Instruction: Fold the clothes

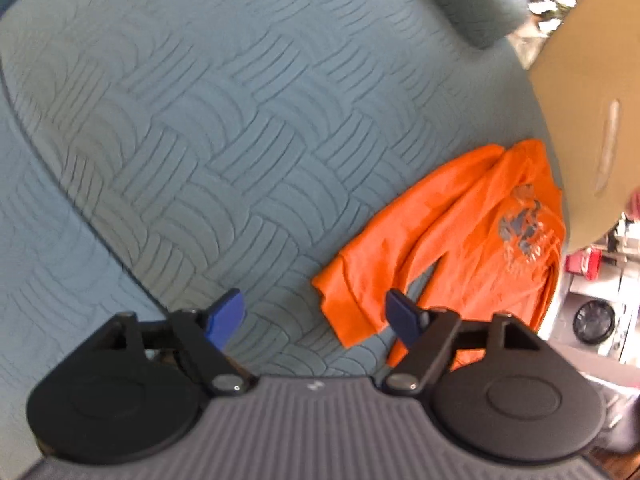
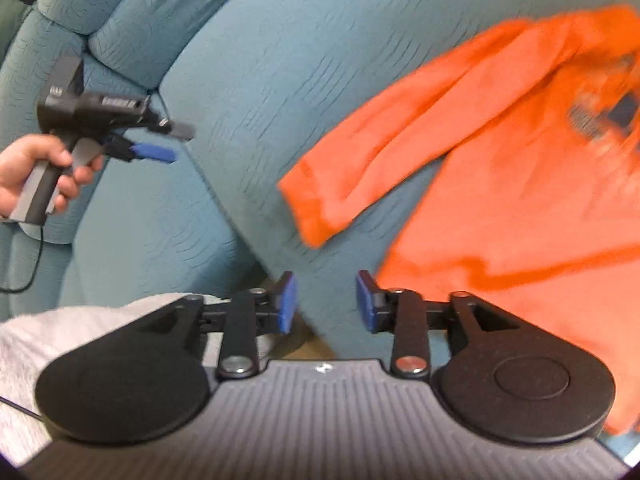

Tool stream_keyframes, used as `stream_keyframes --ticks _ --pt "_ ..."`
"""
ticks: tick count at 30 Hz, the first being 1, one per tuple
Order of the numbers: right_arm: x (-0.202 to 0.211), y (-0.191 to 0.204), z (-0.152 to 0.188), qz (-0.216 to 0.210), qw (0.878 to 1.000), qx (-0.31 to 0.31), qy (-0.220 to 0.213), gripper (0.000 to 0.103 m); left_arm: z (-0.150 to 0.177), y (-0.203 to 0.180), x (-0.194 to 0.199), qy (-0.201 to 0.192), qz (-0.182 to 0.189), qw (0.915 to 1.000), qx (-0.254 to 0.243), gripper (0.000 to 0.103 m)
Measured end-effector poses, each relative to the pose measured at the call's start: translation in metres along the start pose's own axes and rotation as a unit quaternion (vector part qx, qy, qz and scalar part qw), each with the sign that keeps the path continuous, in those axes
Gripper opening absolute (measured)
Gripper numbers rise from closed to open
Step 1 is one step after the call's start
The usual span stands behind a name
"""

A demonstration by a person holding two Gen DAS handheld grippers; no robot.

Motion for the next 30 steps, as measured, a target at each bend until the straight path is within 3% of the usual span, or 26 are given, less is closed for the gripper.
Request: stream_keyframes --ticks 3,6,9,11,14,19,21,22,25,30 --pt "0.043 -0.035 -0.039 0.087 0.996 0.016 -0.017 0.04 -0.006 -0.012 -0.002 0.004 0.006 0.9993 -0.037 0.079" --pt "0.077 -0.063 -0.074 0.145 0.988 0.031 -0.04 0.04 -0.009 -0.034 -0.002 0.019 0.007 0.9971 -0.074 0.079" --pt "0.092 -0.084 -0.106 0.195 0.976 0.089 -0.044 0.04 -0.012 -0.059 0.0 0.022 0.009 0.9926 -0.119 0.081" --pt "0.092 -0.094 -0.124 0.21 0.962 0.173 -0.035 0.04 -0.017 -0.074 0.001 0.017 0.02 0.9903 -0.136 0.083" --pt "0.091 -0.109 -0.152 0.226 0.927 0.299 -0.02 0.039 -0.026 -0.1 -0.007 0.01 0.042 0.9877 -0.15 0.084" --pt "0.054 -0.158 -0.208 0.175 0.885 0.431 0.03 0.039 -0.054 -0.156 -0.041 -0.039 0.071 0.9828 -0.166 0.087" --pt "0.018 -0.187 -0.239 0.135 0.854 0.499 0.057 0.039 -0.064 -0.17 -0.069 -0.061 0.074 0.9828 -0.157 0.087" --pt "0.007 -0.19 -0.246 0.127 0.847 0.513 0.061 0.039 -0.067 -0.173 -0.077 -0.065 0.07 0.9838 -0.152 0.085" --pt "-0.063 -0.232 -0.287 0.074 0.801 0.588 0.087 0.039 -0.075 -0.196 -0.131 -0.085 0.044 0.988 -0.121 0.083" --pt "-0.143 -0.261 -0.301 0.005 0.748 0.649 0.138 0.039 -0.083 -0.244 -0.183 -0.075 0.032 0.9913 -0.103 0.082"
Point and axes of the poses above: each gripper's, at about its wrist camera, not at the fingertips, and x roughly against the way its jaws point, y to its left, z to its underside, the point moved 7 cm from there along -x, roughly the way its jaws point, and after that the axes turned 2 degrees about z, right-handed, at the moved point
